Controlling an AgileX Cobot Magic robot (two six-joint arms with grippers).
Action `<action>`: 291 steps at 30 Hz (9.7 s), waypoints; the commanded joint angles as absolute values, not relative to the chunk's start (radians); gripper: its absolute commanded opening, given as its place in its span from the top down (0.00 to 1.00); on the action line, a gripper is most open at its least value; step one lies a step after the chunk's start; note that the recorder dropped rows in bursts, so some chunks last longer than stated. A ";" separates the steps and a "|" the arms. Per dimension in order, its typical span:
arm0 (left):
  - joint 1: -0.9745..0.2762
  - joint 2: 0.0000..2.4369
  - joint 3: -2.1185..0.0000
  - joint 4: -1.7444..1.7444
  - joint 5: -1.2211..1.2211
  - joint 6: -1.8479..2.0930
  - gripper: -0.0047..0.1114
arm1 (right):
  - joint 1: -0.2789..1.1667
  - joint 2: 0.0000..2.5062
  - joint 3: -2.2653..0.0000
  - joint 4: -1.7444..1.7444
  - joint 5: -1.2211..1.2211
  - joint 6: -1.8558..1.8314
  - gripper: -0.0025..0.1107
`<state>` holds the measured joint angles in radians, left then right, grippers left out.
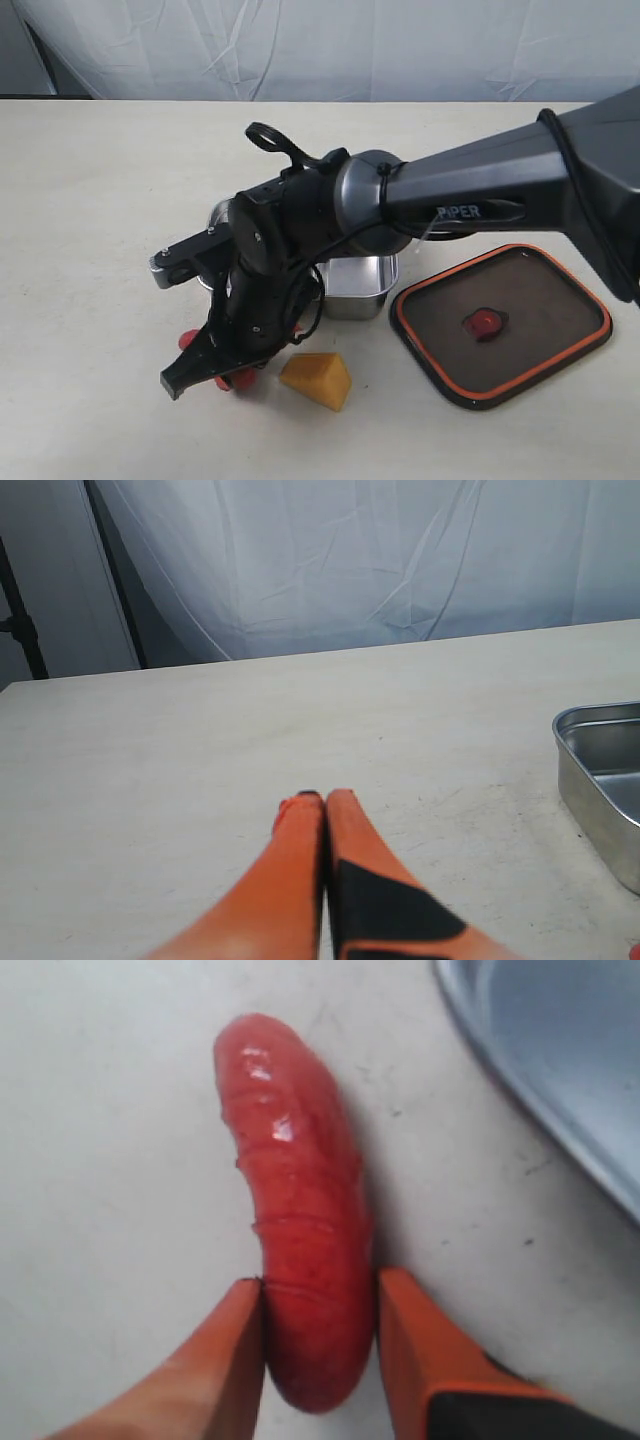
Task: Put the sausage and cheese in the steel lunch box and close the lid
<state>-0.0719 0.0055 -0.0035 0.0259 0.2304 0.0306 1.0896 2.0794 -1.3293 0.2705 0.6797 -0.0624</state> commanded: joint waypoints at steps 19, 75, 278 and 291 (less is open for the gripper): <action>-0.072 0.000 0.000 0.028 0.224 0.030 0.96 | 1.000 1.848 -1.331 -0.015 0.590 0.108 0.99; -0.072 0.000 0.000 0.028 0.224 0.030 0.96 | 1.038 1.597 -0.734 0.210 0.309 -0.211 0.50; -0.988 0.526 -0.168 -0.020 -0.209 -0.983 0.96 | 0.539 1.353 -0.846 0.480 0.656 -0.290 0.99; -0.986 0.752 -0.424 0.682 0.255 -0.859 0.81 | 0.541 1.353 -0.911 0.467 0.736 -0.290 0.99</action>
<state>-0.9797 0.7403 -0.3979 0.4516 0.1056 -0.9149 0.5392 1.3623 -0.8919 0.4722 0.7238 -0.2851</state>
